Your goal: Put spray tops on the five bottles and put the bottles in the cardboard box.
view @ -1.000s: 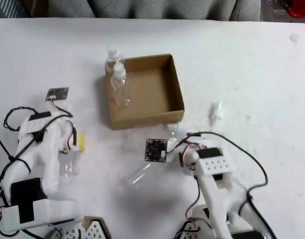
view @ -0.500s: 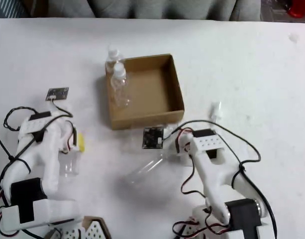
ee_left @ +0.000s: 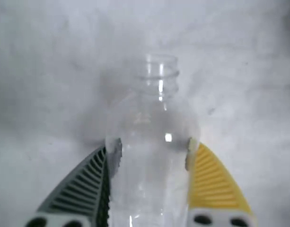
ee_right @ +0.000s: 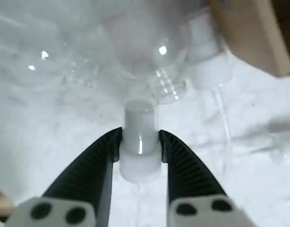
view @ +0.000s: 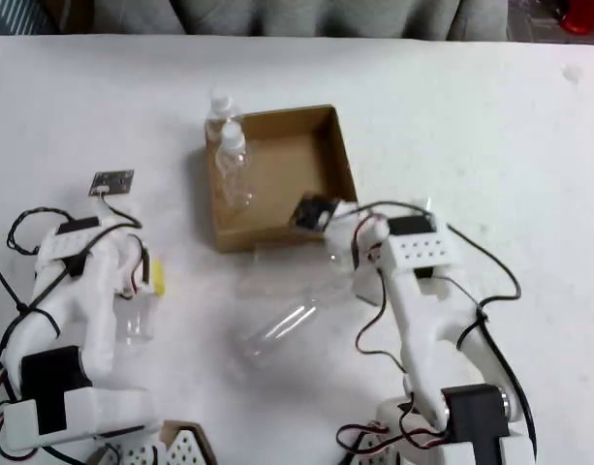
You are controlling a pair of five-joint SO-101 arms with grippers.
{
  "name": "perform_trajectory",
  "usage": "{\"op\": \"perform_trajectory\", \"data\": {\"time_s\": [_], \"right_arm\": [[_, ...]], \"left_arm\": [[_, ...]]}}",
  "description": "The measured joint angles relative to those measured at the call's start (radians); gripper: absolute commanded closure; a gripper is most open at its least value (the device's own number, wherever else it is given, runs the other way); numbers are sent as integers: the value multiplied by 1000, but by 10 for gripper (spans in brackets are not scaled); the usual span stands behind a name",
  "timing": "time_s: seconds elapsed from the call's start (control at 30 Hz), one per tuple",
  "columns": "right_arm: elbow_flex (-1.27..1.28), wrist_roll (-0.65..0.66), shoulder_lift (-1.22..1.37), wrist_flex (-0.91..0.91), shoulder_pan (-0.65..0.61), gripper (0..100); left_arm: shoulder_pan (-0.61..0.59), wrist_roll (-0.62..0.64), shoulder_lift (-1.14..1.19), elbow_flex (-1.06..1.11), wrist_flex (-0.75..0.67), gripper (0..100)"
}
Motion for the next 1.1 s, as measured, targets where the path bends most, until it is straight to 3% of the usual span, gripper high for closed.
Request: {"op": "perform_trajectory", "data": {"time_s": [0.3, 0.5, 0.77, 1.1], "right_arm": [[-153, -276, 0, 285, 31, 982], [-129, -330, -20, 307, 31, 982], [49, -353, -278, 313, 31, 982], [74, -718, -624, 249, 31, 981]], "left_arm": [[0, 0, 0, 0, 0, 980], [0, 0, 0, 0, 0, 980], [0, 0, 0, 0, 0, 980], [0, 0, 0, 0, 0, 980]]}}
